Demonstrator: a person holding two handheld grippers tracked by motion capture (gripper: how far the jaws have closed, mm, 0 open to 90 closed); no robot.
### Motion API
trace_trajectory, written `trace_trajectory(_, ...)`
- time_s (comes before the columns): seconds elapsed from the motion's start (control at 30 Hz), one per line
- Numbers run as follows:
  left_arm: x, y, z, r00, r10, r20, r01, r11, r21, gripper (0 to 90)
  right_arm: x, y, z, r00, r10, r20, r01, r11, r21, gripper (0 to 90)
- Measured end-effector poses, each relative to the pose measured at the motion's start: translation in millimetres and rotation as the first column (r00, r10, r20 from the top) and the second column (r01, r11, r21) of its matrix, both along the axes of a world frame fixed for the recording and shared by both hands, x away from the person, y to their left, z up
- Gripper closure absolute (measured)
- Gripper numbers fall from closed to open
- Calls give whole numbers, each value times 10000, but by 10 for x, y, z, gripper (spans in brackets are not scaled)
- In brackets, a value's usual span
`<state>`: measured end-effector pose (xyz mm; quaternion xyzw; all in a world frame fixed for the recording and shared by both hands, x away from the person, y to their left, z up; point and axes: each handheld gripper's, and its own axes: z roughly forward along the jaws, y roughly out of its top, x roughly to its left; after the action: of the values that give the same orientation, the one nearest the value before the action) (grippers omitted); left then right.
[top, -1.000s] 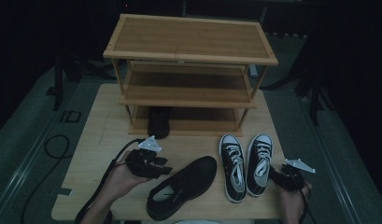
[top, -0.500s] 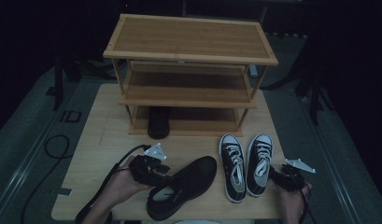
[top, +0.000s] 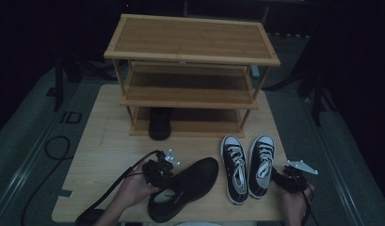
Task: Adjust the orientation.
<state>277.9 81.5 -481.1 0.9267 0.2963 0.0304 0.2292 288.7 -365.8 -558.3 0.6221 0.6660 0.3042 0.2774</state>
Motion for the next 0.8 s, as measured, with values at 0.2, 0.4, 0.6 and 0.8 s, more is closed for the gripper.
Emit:
trace_trajectory(0.2, 44, 21, -4, 9993, 358, 113, -356, 9993, -133, 874, 0, 0, 0, 10000, 0, 1, 0, 10000, 4, 409)
trace_trajectory(0.4, 170, 90, -9, 9968, 794, -102, -798, 9953, -552, 877, 0, 0, 0, 10000, 1, -1, -1, 10000, 6, 409)
trace_trajectory(0.6, 293, 180, 13, 9901, 1403, -54, -1403, 9867, -816, 876, 0, 0, 0, 10000, 2, 4, -2, 10000, 10, 409)
trace_trajectory(0.8, 519, 313, 3, 9676, 2524, -74, -2518, 9621, -1050, 872, 0, 0, 0, 10000, 1, -2, -1, 10000, 5, 409)
